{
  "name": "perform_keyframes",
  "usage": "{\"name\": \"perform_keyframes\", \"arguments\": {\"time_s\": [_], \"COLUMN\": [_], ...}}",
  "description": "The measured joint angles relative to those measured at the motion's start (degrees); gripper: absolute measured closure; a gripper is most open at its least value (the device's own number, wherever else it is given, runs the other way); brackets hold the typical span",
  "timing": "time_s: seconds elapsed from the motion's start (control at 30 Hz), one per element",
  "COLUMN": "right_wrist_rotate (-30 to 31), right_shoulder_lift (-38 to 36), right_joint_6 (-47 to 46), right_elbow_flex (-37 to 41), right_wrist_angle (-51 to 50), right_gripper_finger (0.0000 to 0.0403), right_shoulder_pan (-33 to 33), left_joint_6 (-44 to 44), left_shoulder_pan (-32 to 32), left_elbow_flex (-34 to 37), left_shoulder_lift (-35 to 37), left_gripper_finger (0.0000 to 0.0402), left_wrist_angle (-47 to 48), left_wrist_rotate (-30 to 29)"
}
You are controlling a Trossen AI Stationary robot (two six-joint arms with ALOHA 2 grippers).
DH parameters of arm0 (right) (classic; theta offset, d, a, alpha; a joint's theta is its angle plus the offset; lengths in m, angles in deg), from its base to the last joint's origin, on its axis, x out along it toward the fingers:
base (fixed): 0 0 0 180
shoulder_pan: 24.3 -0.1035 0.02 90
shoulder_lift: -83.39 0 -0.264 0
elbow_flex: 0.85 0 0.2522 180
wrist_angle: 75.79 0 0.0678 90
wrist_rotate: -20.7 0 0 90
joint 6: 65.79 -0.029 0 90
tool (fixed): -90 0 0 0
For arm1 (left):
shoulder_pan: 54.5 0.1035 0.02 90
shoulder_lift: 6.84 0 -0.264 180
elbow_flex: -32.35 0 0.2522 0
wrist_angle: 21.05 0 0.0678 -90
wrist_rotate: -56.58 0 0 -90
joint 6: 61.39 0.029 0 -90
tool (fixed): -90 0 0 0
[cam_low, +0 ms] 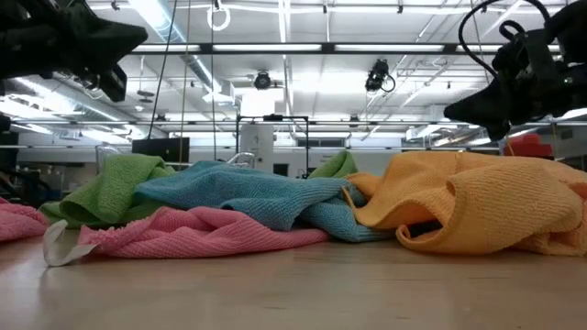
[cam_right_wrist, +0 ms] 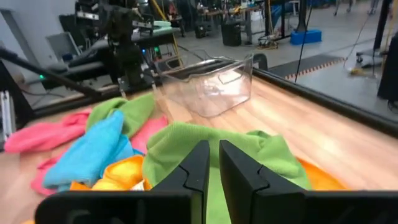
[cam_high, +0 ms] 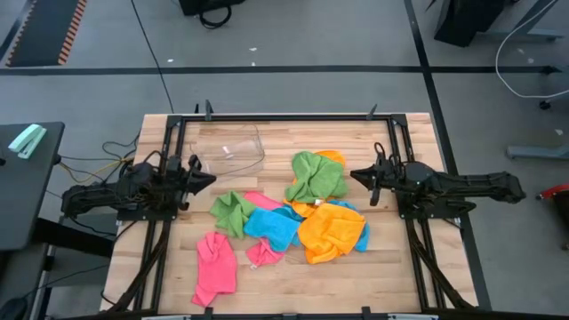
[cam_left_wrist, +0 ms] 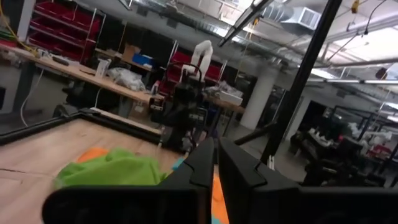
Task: Fold microfiber towels
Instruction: Fold the left blue microfiber towel
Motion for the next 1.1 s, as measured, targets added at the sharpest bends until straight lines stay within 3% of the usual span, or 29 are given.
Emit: {"name": "perform_keyframes", "arguments": {"time_s": [0.17, 0.37, 0.47, 0.77, 1.1], "right_wrist_rotate": [0.26, 0.42, 0.42, 0.44, 0.44], "right_shoulder_lift": [0.82, 0.82, 0.82, 0.84, 0.84], "right_joint_6": [5.84, 7.28, 7.2, 11.68, 13.93], "right_elbow_flex": [0.04, 0.04, 0.04, 0.04, 0.04], "right_wrist_angle": [5.48, 6.62, 8.69, 10.85, 9.08], "right_gripper_finger": [0.0359, 0.0359, 0.0359, 0.0359, 0.0359], "right_shoulder_pan": [0.0, 0.0, 0.0, 0.0, 0.0], "left_joint_6": [-1.2, -2.77, -2.19, -2.07, -8.75], "left_shoulder_pan": [0.0, -0.16, -1.26, -7.48, -15.74], "left_elbow_flex": [0.02, -1.0, -4.53, -16.9, -26.99], "left_shoulder_lift": [-1.26, -9.17, -14.32, -30.84, -50.81], "left_gripper_finger": [0.0382, 0.0386, 0.0379, 0.0366, 0.0365], "left_wrist_angle": [-0.81, -0.19, 1.45, 22.03, 22.74], "left_wrist_rotate": [-0.38, -0.37, -0.32, -0.32, -3.25]}}
